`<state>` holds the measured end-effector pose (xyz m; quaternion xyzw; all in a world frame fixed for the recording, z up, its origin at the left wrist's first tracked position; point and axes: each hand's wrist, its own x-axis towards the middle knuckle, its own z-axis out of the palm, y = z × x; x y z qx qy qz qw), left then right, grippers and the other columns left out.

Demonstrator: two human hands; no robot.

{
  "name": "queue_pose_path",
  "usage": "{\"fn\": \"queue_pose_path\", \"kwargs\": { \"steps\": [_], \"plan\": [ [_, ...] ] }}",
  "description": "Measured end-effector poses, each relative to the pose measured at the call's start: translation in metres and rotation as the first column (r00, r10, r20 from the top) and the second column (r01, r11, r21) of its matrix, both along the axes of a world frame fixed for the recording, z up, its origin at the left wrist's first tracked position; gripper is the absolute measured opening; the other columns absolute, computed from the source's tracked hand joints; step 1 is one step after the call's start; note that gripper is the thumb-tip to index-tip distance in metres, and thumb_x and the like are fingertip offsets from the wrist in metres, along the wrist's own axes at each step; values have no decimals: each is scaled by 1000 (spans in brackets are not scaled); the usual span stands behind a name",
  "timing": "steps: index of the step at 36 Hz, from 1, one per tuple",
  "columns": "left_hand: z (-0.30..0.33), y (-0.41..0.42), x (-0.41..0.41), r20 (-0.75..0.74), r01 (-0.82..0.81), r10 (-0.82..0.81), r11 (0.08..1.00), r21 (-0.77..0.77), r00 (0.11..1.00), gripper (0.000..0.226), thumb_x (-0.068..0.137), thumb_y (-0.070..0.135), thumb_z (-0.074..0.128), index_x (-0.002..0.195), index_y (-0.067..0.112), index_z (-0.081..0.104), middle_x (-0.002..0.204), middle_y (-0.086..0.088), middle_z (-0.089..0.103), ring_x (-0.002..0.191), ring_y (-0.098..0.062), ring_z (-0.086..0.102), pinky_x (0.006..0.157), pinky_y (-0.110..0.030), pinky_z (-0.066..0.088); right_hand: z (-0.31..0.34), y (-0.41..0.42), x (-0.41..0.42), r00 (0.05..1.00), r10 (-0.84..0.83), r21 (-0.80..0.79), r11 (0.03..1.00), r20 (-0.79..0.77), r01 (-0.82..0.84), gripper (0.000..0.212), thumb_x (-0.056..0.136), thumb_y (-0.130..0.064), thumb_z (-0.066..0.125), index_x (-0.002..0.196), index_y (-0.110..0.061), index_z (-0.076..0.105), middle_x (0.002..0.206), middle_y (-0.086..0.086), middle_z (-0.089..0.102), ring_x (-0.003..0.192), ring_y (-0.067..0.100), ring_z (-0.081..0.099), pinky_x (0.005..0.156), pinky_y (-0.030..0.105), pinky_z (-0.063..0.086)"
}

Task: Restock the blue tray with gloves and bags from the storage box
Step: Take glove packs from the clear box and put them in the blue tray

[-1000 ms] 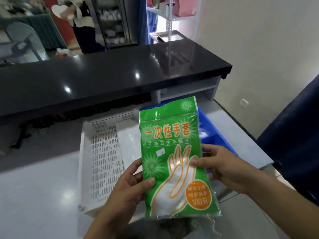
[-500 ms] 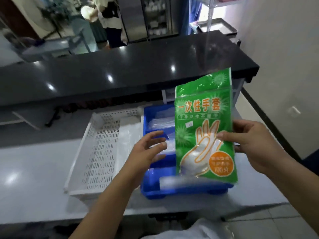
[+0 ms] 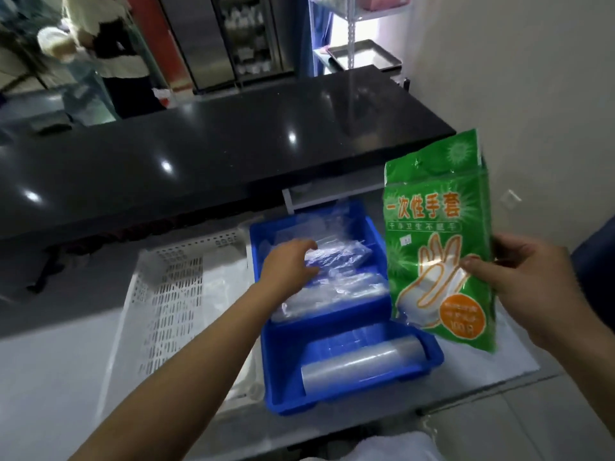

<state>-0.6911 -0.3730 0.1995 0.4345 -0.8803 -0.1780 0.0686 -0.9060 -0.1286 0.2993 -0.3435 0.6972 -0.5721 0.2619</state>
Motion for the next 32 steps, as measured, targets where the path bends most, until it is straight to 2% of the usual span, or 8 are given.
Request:
{"fn": "queue_pose_path", "kwargs": {
  "steps": [5,8,12,18,23,25,28,32],
  "plan": [
    [-11,-26,-27,64,78,-82,995,57,995,47,86,29,71,131,26,57,130,-1,63,114,-24,59,84,-34,50,0,12,10,997,-77,19,997,-7,77,41,78,4,73,80,-37,77,82,-9,77,73,21,74,58,29,61],
    [-15,-41,-33,8,80,-82,989,124,997,33,86,24,70,118,26,64,113,1,69,95,-19,64,75,-31,51,1,17,17,993,-119,20,993,-9,119,51,78,2,74,83,-49,76,80,-11,77,68,15,74,54,24,59],
    [-17,-56,-36,-37,106,-100,971,214,994,14,85,19,70,97,27,72,99,2,72,85,-15,66,77,-36,58,-1,23,25,984,-177,20,984,-15,178,53,76,3,75,87,-49,75,81,-10,78,69,14,74,55,24,59],
    [-20,-80,-29,-165,-29,34,999,34,986,20,86,6,58,86,21,73,90,1,70,77,-21,64,61,-31,46,-6,23,38,970,-244,43,969,3,244,50,77,4,75,87,-45,76,84,-8,78,72,17,75,60,30,61],
    [-25,-88,-31,-259,-71,85,995,63,962,24,86,-3,49,89,6,72,94,-14,66,81,-31,63,70,-42,55,-9,21,47,964,-265,56,963,4,264,41,77,5,73,87,-34,77,86,-5,78,73,19,75,60,30,61],
    [-31,-83,-33,-204,-54,72,994,90,976,23,85,-4,48,86,2,70,89,-16,67,79,-33,64,67,-41,52,-9,19,50,962,-272,62,961,-3,271,37,78,6,73,90,-29,76,85,-4,78,74,21,75,60,30,61],
    [-43,-73,-33,19,10,-13,987,161,1000,21,87,-1,48,85,1,69,88,-16,69,79,-33,65,65,-38,52,-8,16,53,963,-269,72,960,-12,270,36,78,6,72,92,-28,74,86,-3,78,74,21,75,60,31,62],
    [-50,-72,-30,148,67,-108,965,255,983,35,99,25,38,94,4,66,106,-18,69,86,-30,62,68,-35,44,-7,13,56,966,-257,84,963,-21,258,37,79,4,72,90,-31,75,87,-3,78,75,22,75,63,34,62]
  ]
}}
